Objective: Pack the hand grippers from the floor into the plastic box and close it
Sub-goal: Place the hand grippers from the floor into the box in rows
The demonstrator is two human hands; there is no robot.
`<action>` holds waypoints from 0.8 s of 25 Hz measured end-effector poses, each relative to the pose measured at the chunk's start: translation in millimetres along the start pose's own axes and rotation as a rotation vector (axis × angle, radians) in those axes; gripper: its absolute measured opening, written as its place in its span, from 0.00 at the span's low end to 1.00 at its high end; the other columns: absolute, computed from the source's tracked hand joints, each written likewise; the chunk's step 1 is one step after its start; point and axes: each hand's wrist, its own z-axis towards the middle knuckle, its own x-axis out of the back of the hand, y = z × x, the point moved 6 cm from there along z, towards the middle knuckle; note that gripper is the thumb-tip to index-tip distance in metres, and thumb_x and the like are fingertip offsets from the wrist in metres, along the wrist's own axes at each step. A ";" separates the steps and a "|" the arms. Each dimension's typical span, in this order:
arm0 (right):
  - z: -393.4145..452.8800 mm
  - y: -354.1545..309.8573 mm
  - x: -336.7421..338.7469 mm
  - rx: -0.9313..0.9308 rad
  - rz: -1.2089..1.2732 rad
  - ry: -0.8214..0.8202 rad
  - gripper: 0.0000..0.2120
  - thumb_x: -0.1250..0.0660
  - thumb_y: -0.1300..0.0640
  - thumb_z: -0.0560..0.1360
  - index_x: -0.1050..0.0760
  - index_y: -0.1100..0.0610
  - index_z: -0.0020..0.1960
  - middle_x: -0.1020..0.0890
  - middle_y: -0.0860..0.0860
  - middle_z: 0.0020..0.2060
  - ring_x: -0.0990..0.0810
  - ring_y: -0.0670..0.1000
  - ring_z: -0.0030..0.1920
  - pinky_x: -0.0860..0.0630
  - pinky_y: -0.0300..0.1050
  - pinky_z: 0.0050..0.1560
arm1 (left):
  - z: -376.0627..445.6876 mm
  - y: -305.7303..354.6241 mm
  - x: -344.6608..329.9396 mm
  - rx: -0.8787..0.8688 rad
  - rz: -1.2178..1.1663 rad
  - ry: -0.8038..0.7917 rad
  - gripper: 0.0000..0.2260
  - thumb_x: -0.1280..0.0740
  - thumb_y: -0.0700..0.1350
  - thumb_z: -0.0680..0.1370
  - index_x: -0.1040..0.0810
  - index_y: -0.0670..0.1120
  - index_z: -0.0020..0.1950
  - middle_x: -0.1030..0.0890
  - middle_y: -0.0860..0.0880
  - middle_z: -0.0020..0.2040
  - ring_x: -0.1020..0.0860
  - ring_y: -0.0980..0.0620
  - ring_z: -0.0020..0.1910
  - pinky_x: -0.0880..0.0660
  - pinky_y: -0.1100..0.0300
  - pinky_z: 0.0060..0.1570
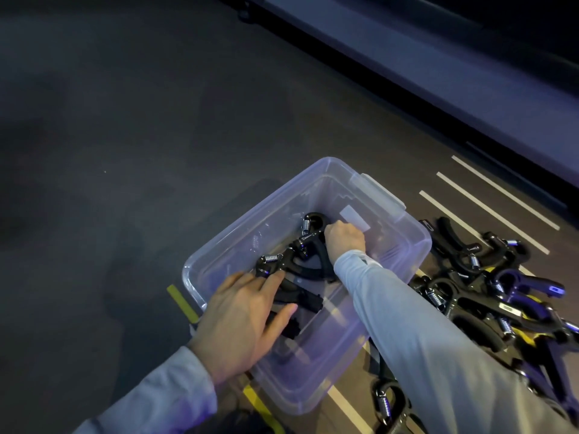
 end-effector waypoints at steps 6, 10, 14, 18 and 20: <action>-23.9 11.3 37.2 0.046 0.090 0.103 0.13 0.41 0.63 0.78 0.28 0.62 0.62 0.21 0.58 0.57 0.22 0.61 0.58 0.25 0.51 0.53 | 0.5 2.5 3.5 0.033 0.010 -0.004 0.22 0.45 0.58 0.75 0.21 0.45 0.54 0.21 0.51 0.32 0.21 0.51 0.34 0.25 0.59 0.42; -72.2 44.2 86.3 0.092 0.299 0.284 0.17 0.41 0.51 0.78 0.33 0.58 0.63 0.20 0.58 0.55 0.21 0.61 0.56 0.27 0.50 0.48 | 2.5 22.3 10.6 0.035 -0.021 -0.026 0.25 0.47 0.60 0.75 0.22 0.45 0.57 0.18 0.50 0.37 0.20 0.50 0.37 0.24 0.57 0.44; -135.4 89.4 105.3 0.129 0.542 0.450 0.19 0.39 0.49 0.77 0.35 0.55 0.65 0.21 0.53 0.56 0.22 0.58 0.57 0.27 0.49 0.51 | 8.3 56.2 13.8 -0.059 -0.032 -0.077 0.27 0.48 0.61 0.75 0.23 0.44 0.58 0.17 0.48 0.45 0.19 0.47 0.45 0.28 0.54 0.53; -196.5 136.0 77.9 0.118 0.694 0.462 0.20 0.38 0.50 0.77 0.34 0.57 0.66 0.21 0.53 0.58 0.23 0.55 0.59 0.27 0.48 0.58 | 10.8 92.0 12.9 -0.219 -0.062 -0.212 0.31 0.50 0.64 0.74 0.27 0.44 0.63 0.19 0.44 0.54 0.22 0.44 0.53 0.30 0.49 0.58; -229.6 164.8 54.4 0.043 0.738 0.458 0.21 0.38 0.50 0.77 0.34 0.57 0.67 0.21 0.53 0.58 0.23 0.53 0.60 0.28 0.48 0.60 | 7.1 107.7 14.6 -0.286 -0.006 -0.223 0.30 0.48 0.64 0.74 0.27 0.43 0.63 0.19 0.43 0.53 0.21 0.42 0.51 0.30 0.48 0.57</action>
